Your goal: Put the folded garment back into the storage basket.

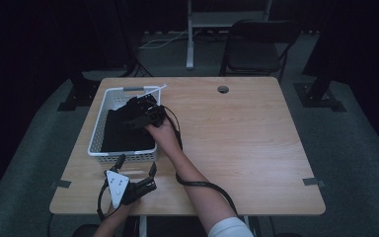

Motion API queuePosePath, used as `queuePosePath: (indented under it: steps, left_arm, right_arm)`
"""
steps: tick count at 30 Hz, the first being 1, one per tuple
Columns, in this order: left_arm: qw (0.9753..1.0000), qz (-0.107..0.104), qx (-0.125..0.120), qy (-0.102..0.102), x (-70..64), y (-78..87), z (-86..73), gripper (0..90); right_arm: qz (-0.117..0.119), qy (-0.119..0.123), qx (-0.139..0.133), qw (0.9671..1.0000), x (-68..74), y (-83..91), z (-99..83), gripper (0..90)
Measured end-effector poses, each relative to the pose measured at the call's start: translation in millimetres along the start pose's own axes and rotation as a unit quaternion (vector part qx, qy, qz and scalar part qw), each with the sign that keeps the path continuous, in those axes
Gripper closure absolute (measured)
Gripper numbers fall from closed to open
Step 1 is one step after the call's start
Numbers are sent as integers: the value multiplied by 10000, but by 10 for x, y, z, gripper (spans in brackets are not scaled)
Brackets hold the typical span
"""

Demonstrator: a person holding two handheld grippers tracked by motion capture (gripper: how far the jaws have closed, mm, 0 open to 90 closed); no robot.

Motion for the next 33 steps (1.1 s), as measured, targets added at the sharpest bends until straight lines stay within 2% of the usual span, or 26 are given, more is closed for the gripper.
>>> queuePosePath:
  steps: [4, 6, 7, 8, 9, 10, 11, 14, 16, 19, 28, 33]
  left_arm:
    - [10000, 0, 1, 0, 0, 0, 0, 15]
    - [10000, 0, -4, -1, 0, 1, 0, 15]
    - [10000, 0, -6, 0, 0, 2, 0, 15]
    - [10000, -1, -7, 1, 0, 1, 0, 15]
    - [10000, 0, -2, -1, 0, 0, 0, 15]
    - [10000, -5, 5, -2, 0, -1, 0, 15]
    - [10000, -23, 9, -5, 0, -3, 0, 15]
    - [10000, -29, 11, -6, 0, -3, 0, 15]
    - [10000, -28, 7, -5, 0, -2, 0, 15]
    - [10000, -26, 0, -1, 0, -2, 0, 15]
    - [10000, -27, 1, -11, 2, 2, 0, 15]
    - [10000, -26, 5, -17, 3, 2, 0, 15]
  right_arm:
    - [-42, 159, -173, 9997, 33, 65, -6, 11]
    - [32, 199, -312, 9993, 44, 103, -3, 11]
    - [191, 243, -467, 9984, 58, 149, -1, 10]
    - [191, 243, -467, 9984, 58, 149, -1, 10]
    - [224, 299, -669, 9971, 76, 204, -5, 7]
    - [224, 299, -669, 9971, 76, 204, -5, 7]
    - [286, 384, -856, 9952, 99, 269, -11, 7]
    - [407, 487, -968, 9933, 129, 315, -13, 8]
    - [440, 593, -983, 9924, 164, 346, -21, 8]
    - [342, 684, -958, 9925, 192, 369, -45, 8]
    - [386, 682, -1103, 9908, 179, 507, -135, 8]
    - [211, 722, -1166, 9903, 184, 616, -185, 8]
Point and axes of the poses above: each handheld gripper's, and its own axes: y roughly backward along the jaws, z roughly out of its top, x roughly to its left, the point moved 2 cm from there along -y, roughly forward along the jaws, and after that the axes turned 6 degrees about x, right-handed, at the moved point
